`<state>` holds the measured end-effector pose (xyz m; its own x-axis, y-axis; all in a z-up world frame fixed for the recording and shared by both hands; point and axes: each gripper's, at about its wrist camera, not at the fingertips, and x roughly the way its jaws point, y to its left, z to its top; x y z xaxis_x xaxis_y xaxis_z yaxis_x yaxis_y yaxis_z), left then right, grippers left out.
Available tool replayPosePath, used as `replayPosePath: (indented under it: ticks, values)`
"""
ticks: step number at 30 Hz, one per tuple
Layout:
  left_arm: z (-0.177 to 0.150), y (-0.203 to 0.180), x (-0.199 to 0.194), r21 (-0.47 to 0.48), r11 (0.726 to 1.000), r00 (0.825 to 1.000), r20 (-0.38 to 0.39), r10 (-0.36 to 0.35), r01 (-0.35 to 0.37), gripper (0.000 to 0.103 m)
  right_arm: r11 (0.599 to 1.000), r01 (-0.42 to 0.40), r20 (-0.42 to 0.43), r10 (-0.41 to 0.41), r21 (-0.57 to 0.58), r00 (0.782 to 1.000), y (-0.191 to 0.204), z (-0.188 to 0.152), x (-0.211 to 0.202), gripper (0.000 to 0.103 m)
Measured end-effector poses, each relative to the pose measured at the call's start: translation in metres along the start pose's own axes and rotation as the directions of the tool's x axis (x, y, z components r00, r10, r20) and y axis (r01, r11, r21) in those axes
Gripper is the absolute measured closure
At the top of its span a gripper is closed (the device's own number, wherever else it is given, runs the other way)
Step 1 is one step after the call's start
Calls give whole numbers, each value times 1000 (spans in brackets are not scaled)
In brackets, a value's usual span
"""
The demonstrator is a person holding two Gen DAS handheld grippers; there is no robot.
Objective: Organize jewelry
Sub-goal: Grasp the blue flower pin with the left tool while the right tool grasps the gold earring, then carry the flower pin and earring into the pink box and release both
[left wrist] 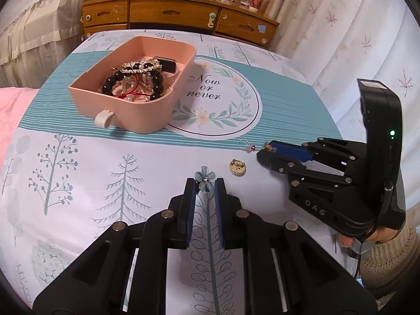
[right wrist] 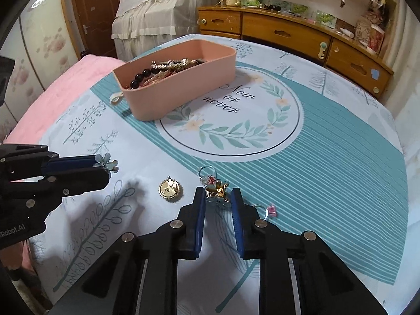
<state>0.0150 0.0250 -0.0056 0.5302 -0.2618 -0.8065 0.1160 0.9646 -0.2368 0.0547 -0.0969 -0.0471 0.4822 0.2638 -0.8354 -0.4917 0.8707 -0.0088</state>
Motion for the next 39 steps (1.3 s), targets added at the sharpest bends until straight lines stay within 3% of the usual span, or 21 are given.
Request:
replayPosePath:
  ticks: [7, 13, 17, 23, 31, 39]
  values:
    - [22, 15, -29, -2, 1000, 999, 45, 14, -14, 91, 998, -39, 68, 35, 52, 997, 2, 23, -41, 84]
    - [69, 50, -62, -32, 999, 995, 90, 45, -42, 91, 990, -111, 180, 93, 93, 979, 17, 78, -85, 84]
    - [104, 72, -75, -56, 997, 991, 117, 68, -62, 91, 977, -167, 221, 135, 132, 966, 27, 125, -93, 84]
    - [135, 100, -53, -104, 991, 992, 86, 94, -85, 91, 967, -193, 134, 172, 167, 976, 46, 166, -45, 84]
    - [135, 112, 12, -119, 988, 995, -14, 95, -96, 91, 947, -217, -28, 230, 235, 973, 60, 162, 36, 83]
    - [133, 119, 37, -170, 983, 996, -57, 66, -75, 90, 935, -231, -33, 249, 269, 968, 51, 154, 53, 77]
